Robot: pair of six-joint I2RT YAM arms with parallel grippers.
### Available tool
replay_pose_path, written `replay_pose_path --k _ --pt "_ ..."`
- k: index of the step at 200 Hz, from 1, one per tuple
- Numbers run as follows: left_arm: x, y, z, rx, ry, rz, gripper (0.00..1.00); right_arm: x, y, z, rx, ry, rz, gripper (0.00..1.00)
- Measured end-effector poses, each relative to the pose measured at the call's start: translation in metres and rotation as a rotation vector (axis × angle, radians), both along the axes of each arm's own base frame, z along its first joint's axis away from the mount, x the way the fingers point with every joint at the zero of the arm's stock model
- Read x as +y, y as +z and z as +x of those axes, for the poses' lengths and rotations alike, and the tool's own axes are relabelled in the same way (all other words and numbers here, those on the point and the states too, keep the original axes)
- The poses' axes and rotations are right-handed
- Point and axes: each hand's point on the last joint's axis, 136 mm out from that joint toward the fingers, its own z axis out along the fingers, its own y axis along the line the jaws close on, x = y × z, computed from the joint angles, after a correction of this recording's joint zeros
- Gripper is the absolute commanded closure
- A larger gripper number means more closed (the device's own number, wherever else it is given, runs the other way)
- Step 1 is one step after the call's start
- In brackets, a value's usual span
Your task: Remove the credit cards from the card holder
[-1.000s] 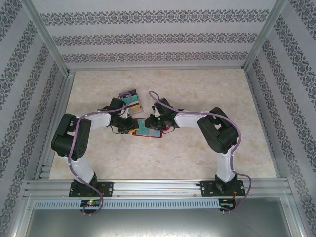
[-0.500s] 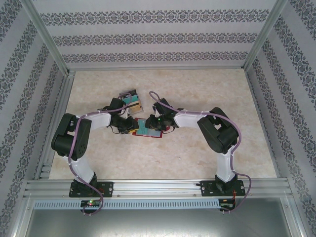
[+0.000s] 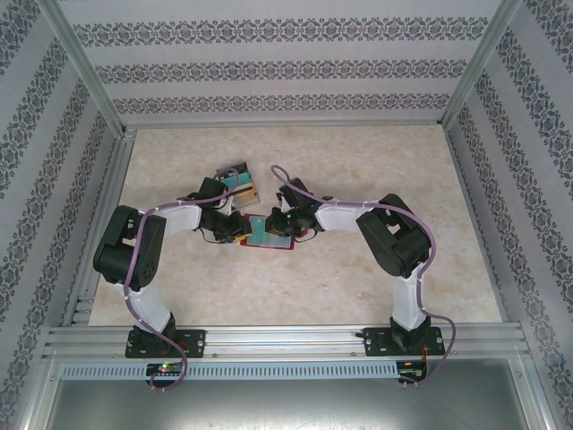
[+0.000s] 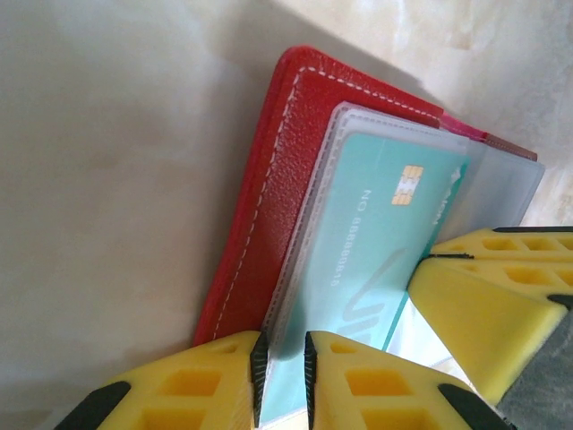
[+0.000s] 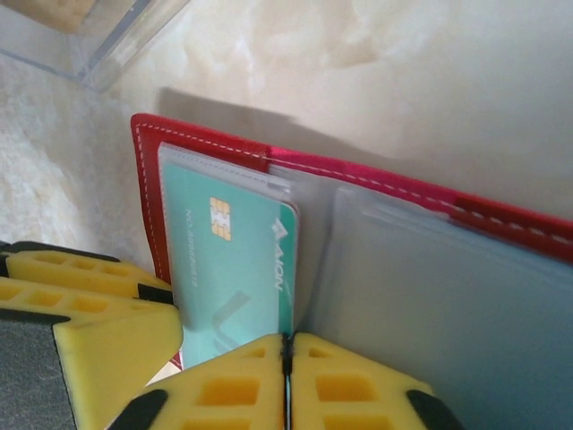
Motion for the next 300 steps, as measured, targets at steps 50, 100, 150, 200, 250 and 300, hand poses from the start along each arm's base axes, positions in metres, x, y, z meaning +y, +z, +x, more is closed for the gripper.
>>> replay_pose_path --k 50,100,150,200,250,300 --pt "0.0 0.0 0.0 0.0 0.0 0.001 0.79 -0.003 -0.002 0.002 -0.003 -0.01 0.024 1.0" --pt "0.0 -0.002 0.0 0.003 0.001 0.004 0.79 -0.018 -0.001 0.001 -0.003 -0.034 0.032 1.0" --pt "0.0 -0.002 0.0 0.003 0.001 0.005 0.8 -0.022 0.001 0.001 -0.003 -0.041 0.032 1.0" --pt "0.0 -0.002 0.0 0.003 0.001 0.004 0.8 -0.02 0.003 0.001 -0.002 -0.043 0.041 0.74" --pt "0.001 -0.002 0.0 0.005 0.001 0.005 0.8 -0.017 0.006 0.002 -0.004 -0.034 0.053 0.7" --pt "0.0 -0.002 0.0 0.006 0.001 0.005 0.8 -0.01 0.005 0.0 -0.002 -0.019 0.057 0.74"
